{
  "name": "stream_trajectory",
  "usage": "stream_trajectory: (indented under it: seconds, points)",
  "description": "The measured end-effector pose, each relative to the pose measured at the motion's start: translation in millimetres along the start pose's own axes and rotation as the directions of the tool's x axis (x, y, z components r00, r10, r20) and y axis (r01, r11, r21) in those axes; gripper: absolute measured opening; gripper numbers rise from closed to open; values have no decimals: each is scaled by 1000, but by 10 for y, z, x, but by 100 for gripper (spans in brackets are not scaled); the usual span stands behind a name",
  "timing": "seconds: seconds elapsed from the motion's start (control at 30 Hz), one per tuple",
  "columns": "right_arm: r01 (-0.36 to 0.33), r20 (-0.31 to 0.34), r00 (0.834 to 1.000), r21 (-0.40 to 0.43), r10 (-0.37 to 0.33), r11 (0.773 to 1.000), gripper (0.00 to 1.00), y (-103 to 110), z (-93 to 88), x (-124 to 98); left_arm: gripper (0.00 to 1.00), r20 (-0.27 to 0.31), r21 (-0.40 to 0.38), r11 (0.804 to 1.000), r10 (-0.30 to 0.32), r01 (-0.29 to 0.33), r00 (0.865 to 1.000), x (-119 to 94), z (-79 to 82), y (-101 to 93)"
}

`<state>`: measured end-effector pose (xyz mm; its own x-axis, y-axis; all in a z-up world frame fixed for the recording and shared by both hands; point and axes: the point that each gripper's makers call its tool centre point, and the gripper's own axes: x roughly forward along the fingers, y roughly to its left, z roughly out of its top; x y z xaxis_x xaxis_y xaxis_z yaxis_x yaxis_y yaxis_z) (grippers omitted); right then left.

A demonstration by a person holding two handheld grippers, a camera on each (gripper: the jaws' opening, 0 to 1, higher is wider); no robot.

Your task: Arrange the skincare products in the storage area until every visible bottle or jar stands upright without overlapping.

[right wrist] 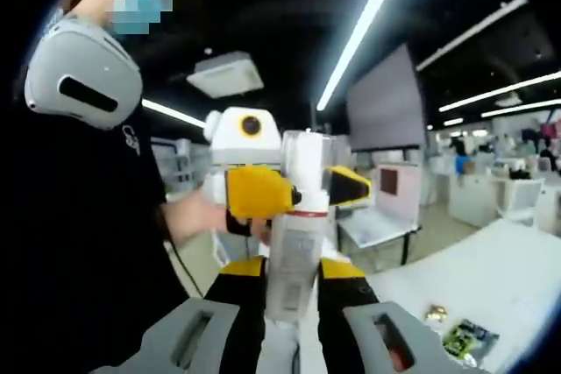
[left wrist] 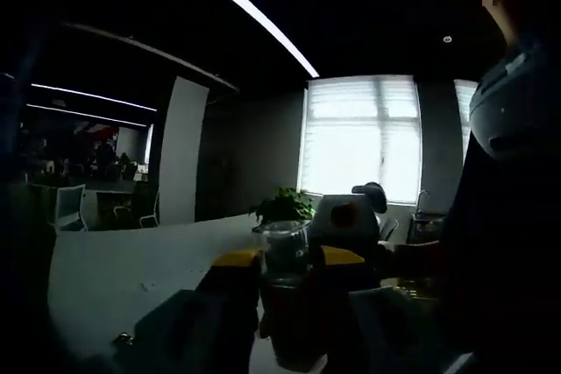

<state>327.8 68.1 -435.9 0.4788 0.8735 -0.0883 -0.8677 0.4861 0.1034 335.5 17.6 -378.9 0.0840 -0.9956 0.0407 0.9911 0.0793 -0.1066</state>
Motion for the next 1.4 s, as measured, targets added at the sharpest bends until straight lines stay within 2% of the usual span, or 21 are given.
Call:
stream_trajectory:
  seconds: [0.17,0.5,0.67,0.83,1.13,1.4]
  points:
    - [14,-36,999,-29,-15,999,13,-39,-44,13,26,-22,34,999,15,-14,1000,12,-42,4]
    - [30,-62,998,-3,-30,1000,13,-66,-98,-11,25,-23,3,999,36,-36,999,44,-90,31]
    - [47,-81,996,13,-46,999,13,-109,-131,-17,26,-45,35,997,70,-68,997,82,-119,38]
    - [59,-101,993,20,-57,998,13,-144,-167,-10,26,-64,35,995,98,-96,993,93,-161,76]
    - [60,-100,993,21,-57,998,12,-149,-241,-31,26,-89,39,996,88,-84,992,83,-238,54]
    - [59,-74,996,42,-55,997,12,-145,-279,-77,27,-87,23,997,75,-73,993,93,-267,52]
